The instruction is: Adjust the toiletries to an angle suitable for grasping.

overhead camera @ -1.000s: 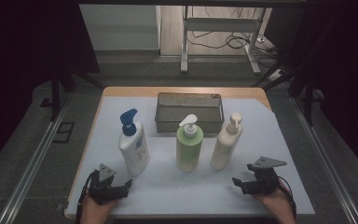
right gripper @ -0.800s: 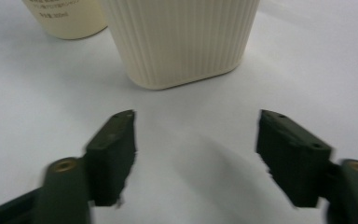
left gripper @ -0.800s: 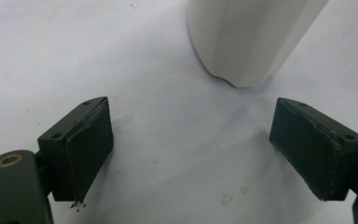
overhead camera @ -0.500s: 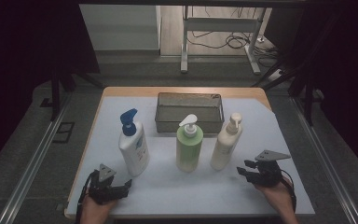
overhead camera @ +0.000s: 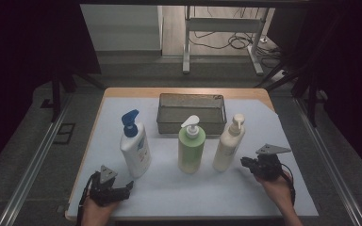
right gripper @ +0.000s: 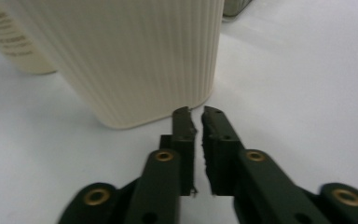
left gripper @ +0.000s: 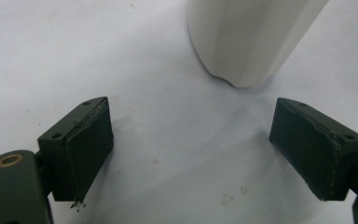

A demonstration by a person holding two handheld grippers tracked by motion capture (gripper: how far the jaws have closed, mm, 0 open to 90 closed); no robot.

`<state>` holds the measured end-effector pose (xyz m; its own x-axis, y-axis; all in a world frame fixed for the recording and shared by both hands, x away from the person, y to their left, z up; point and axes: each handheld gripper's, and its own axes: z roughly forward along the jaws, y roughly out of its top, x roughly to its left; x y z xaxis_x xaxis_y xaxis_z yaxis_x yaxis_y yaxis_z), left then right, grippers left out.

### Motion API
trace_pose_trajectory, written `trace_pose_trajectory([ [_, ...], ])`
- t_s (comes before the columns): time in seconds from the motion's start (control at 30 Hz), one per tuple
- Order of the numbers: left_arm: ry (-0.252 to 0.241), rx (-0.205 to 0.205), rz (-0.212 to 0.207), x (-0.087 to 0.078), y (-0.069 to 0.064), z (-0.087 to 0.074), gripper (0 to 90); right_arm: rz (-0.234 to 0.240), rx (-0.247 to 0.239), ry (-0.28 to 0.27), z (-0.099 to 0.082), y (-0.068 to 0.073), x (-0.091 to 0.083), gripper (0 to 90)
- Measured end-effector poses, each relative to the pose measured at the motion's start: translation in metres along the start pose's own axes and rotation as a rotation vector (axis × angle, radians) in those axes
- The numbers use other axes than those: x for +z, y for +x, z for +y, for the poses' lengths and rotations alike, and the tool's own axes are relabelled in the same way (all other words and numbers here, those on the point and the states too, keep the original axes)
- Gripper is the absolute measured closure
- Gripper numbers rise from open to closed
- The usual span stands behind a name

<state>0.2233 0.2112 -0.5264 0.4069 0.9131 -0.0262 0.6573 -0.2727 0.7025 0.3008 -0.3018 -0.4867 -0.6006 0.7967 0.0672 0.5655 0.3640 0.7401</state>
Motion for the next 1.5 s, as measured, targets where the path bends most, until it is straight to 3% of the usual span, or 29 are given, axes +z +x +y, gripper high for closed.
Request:
trace_pose_trajectory([
  [0.13,0.0,0.0,0.0,0.0,0.0,0.0,13.1,0.003,0.019,-0.006,0.005,-0.002,0.005,89.4],
  [0.63,-0.001,0.0,0.0,0.0,0.0,0.0,13.1,0.006,0.004,0.006,0.014,-0.004,0.022,89.4],
  [1.5,0.003,0.003,-0.001,0.0,0.0,0.0,13.1,0.024,0.033,0.013,0.032,-0.008,0.05,88.8],
])
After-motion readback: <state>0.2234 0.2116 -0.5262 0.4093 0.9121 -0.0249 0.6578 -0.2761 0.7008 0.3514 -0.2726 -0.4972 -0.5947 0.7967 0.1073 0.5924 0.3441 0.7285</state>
